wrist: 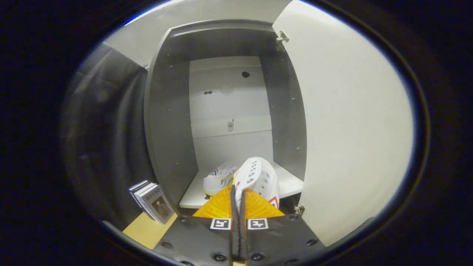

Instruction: Open the shoe cabinet door, grab the shoes and put them into the shoe cabinet, then close the shoe cabinet door.

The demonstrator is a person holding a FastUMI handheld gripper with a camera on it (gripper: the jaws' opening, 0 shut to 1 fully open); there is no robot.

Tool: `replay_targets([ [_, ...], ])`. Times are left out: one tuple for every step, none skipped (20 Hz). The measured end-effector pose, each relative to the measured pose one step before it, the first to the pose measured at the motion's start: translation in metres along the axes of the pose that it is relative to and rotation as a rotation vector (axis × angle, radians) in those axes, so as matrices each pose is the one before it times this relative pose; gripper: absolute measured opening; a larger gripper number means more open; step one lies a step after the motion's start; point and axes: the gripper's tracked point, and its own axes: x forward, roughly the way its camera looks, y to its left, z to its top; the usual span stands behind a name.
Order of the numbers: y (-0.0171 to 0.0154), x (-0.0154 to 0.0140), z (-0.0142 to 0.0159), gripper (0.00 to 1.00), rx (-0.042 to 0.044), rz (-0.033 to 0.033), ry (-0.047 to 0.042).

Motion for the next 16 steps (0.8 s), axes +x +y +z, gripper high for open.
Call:
replay_targets([
  [-0.00227, 0.01287, 0.00458, 0.02, -0.00361, 0.00487, -0.00509],
  [-0.00251, 0.01402, 0.00473, 0.02, -0.00494, 0.00276, -0.00122],
  [-0.00158, 0.01544, 0.00391, 0.02, -0.00506, 0.00254, 0.00113],
  [-0.00281, 0.01491, 0.00334, 0.02, -0.00612, 0.00254, -0.00157],
  [-0.00302, 0.0149, 0.0016, 0.02, -0.00992, 0.00066, 0.00407],
  [-0.003, 0.01447, 0.00135, 0.02, -0.01224, 0.00048, 0.00346],
  [-0.00328, 0.01462, -0.00035, 0.02, -0.01541, -0.00067, 0.00786],
  [-0.00259, 0.01251, -0.00037, 0.02, -0.01622, -0.00088, 0.01029],
  [-0.00255, 0.01211, -0.00181, 0.02, -0.0121, -0.0022, 0.00681],
  [-0.00327, 0.01135, -0.00162, 0.02, -0.00894, -0.00209, 0.01188],
  [-0.00185, 0.01312, -0.00418, 0.02, -0.00751, -0.0017, 0.01218],
  [-0.00187, 0.01017, -0.00346, 0.02, -0.00971, -0.00121, 0.01307],
  [-0.00267, 0.00967, -0.00461, 0.02, -0.01046, -0.00002, 0.01407],
  [0.00006, 0.00819, -0.00299, 0.02, -0.0071, 0.00249, 0.01197],
  [-0.00055, 0.00979, -0.00503, 0.02, -0.00397, 0.00314, 0.01359],
  [0.00007, 0.00818, -0.00333, 0.02, -0.00143, 0.00314, 0.01037],
])
